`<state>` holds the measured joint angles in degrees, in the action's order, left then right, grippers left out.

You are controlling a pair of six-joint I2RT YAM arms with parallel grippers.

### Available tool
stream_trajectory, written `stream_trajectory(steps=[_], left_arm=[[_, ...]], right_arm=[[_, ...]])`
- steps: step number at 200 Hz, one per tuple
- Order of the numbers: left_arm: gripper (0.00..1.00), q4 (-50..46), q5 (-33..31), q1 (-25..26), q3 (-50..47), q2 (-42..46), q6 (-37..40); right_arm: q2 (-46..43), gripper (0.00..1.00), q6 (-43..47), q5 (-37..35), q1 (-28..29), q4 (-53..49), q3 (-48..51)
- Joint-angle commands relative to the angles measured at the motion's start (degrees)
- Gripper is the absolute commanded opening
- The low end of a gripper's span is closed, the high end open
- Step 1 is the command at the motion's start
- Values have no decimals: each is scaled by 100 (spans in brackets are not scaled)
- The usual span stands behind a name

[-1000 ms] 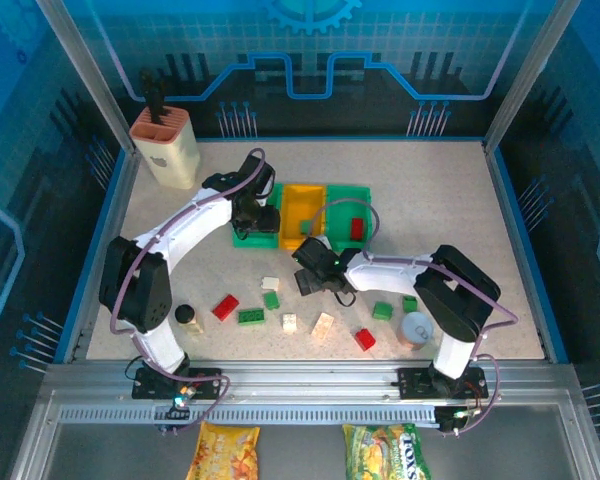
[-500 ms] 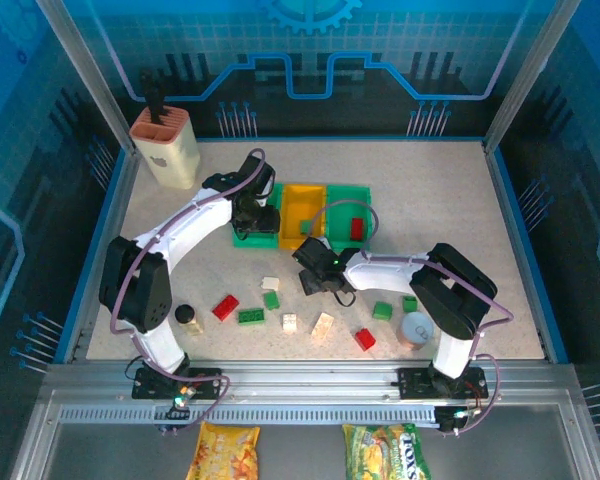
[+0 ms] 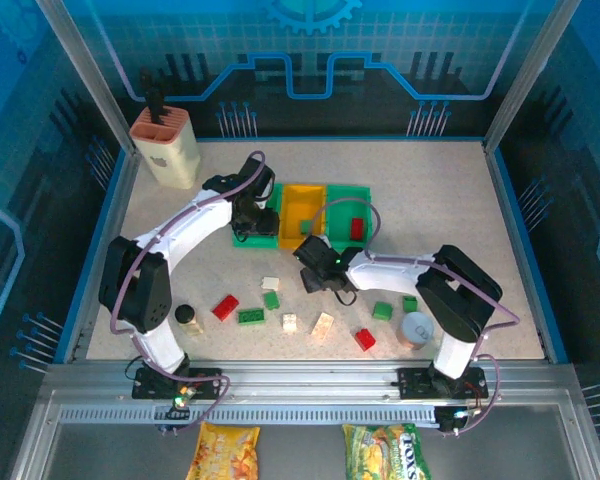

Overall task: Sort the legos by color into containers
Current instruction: Pick up the lego from the center of the table, then place the lego in the container.

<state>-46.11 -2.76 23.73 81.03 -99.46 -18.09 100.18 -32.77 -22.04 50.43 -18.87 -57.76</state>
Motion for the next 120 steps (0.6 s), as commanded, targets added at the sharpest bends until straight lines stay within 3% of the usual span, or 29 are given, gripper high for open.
stream_trajectory(steps=[1, 67, 120], left_arm=[[46, -4, -74, -40, -99, 256, -64], [45, 49, -84, -54, -272, 387, -107], [46, 93, -74, -89, -459, 525, -123]], right_arm=[[-338, 59, 85, -74, -64, -185, -165], [-762, 59, 408, -83, -173, -491, -485], [-791, 59, 699, -11, -645, -543, -725]])
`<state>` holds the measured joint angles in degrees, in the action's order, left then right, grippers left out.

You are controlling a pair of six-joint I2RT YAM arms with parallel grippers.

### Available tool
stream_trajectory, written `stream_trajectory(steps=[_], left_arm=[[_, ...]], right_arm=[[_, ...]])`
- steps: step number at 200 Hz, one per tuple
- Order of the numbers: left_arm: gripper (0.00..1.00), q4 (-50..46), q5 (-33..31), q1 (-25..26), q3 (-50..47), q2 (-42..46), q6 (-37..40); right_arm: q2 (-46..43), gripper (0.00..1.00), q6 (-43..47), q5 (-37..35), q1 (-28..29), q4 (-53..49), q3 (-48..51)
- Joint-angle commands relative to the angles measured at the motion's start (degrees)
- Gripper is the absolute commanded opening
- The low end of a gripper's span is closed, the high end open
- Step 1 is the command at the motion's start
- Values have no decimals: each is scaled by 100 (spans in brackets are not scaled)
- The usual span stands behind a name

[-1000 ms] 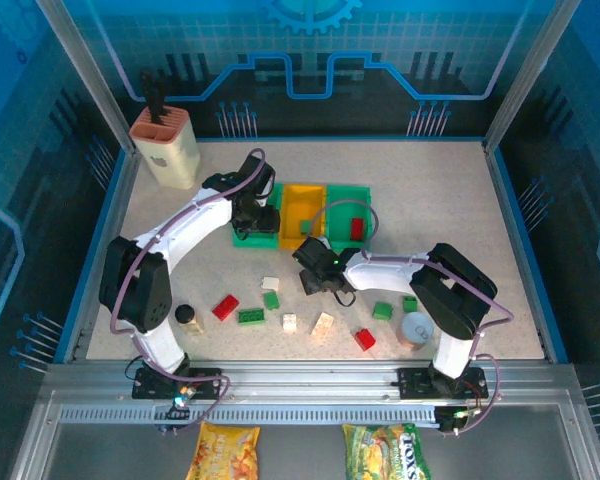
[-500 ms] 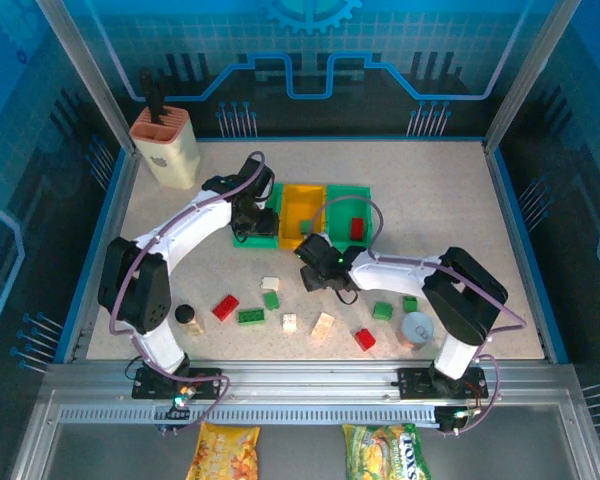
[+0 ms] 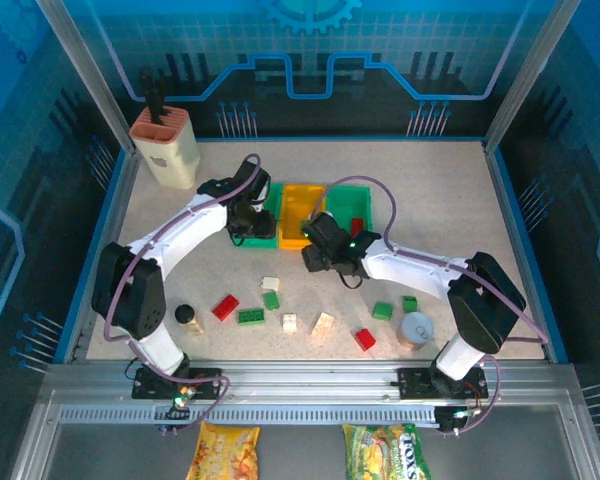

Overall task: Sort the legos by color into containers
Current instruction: Place the lego in the container.

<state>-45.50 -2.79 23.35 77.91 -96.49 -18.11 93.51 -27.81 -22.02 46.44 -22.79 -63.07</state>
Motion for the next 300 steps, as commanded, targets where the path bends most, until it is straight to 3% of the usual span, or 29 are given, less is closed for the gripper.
stream_trajectory(steps=[1, 129, 179, 300], left_arm=[[46, 32, -68, -51, -150, 232, -122], [46, -47, -96, -197, -365, 537, -37], [46, -139, -129, -269, -439, 707, 9], [46, -179, -143, -382, -679, 973, -13]], right_arm=[[-124, 59, 200, -13, -256, -149, -200], [765, 59, -28, 562, -1656, 521, -1057], [1209, 59, -500, 1205, -2084, 826, -1444], [1534, 62, -1500, 2061, -2508, 1832, -1211]])
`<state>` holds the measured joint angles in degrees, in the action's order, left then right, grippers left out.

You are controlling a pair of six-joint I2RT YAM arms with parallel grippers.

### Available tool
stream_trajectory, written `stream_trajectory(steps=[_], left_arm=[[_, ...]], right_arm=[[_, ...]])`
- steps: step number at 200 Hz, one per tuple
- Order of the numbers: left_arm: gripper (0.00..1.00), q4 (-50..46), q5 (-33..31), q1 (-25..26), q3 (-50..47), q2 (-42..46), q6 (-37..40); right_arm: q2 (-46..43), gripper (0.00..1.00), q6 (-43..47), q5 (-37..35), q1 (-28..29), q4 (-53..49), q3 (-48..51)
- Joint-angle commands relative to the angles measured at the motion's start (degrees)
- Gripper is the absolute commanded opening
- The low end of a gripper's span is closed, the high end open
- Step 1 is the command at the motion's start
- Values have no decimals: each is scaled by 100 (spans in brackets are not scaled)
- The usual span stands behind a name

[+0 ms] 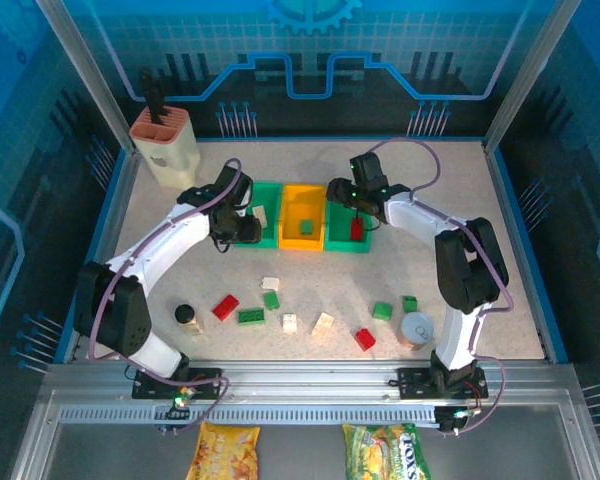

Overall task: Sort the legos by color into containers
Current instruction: Place the lego in the container, then pick up the lego from the bottom-left of the table.

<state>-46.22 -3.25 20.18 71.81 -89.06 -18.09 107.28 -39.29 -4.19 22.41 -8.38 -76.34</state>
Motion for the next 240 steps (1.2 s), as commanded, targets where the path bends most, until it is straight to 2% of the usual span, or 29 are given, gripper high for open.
stream_trajectory(steps=[1, 129, 240], left_arm=[[46, -107, -97, -66, -70, 230, -17], [46, -107, -115, -85, -195, 375, -72], [46, -116, -115, -85, -356, 469, -117]], right_arm=[[163, 62, -357, 278, -106, 395, 113], [184, 74, -628, 166, -141, 381, 251], [-281, 76, -422, -65, -138, 128, 328]])
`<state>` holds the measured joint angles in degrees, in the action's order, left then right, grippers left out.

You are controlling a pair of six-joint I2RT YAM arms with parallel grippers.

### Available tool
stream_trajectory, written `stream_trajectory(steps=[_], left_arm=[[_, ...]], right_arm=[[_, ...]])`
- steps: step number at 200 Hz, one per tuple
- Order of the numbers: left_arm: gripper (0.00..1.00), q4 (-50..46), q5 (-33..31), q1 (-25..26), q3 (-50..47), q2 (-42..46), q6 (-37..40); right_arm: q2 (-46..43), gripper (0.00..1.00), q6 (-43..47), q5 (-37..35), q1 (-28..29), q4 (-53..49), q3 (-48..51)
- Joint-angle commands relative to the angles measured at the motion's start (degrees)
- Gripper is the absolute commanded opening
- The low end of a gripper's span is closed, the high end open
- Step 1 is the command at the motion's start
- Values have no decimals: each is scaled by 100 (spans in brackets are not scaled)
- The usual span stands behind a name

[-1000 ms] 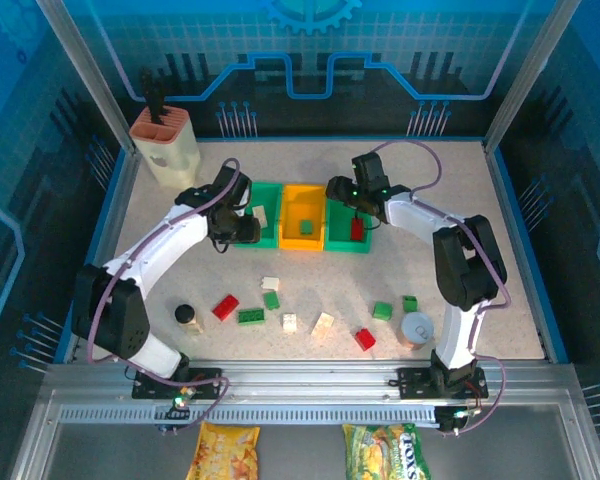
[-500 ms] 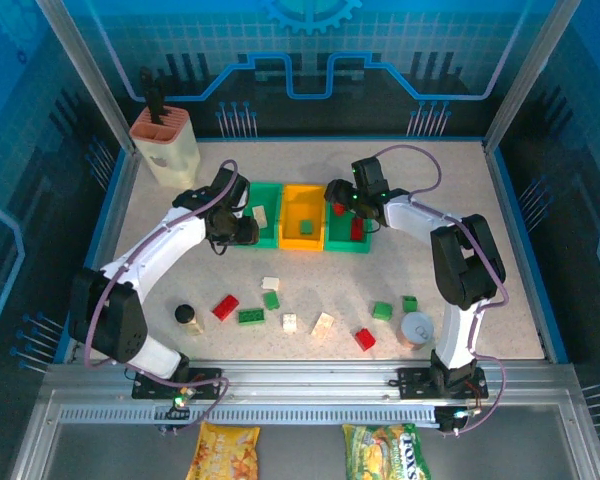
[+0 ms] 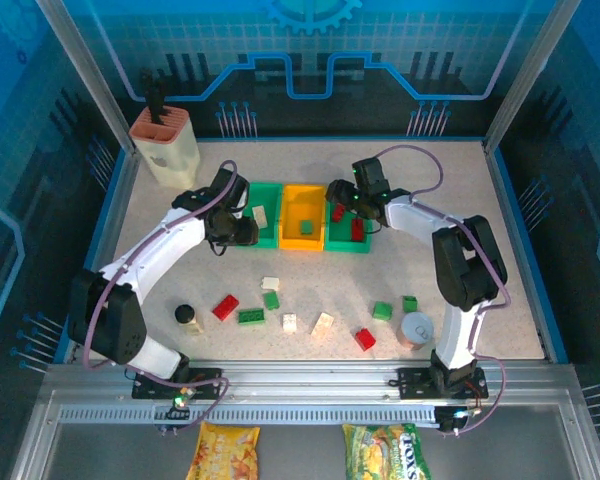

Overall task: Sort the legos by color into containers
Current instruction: Pick up the lego from the bottom-left of the table.

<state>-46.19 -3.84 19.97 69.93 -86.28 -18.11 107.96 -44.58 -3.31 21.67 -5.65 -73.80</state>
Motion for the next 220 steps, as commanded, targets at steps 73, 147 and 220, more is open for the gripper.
stream_trajectory(steps=[73, 147, 220], left_arm=[[46, -134, 57, -63, -742, 385, -285], [47, -10, 412, 48, -1985, 924, -1141], [57, 350, 75, 514, -2793, 811, -1927]], right_arm=[[-878, 76, 292, -72, -53, -357, 229], [-1326, 76, 433, -58, -84, -455, 521], [-1304, 77, 423, 191, -137, -402, 630]])
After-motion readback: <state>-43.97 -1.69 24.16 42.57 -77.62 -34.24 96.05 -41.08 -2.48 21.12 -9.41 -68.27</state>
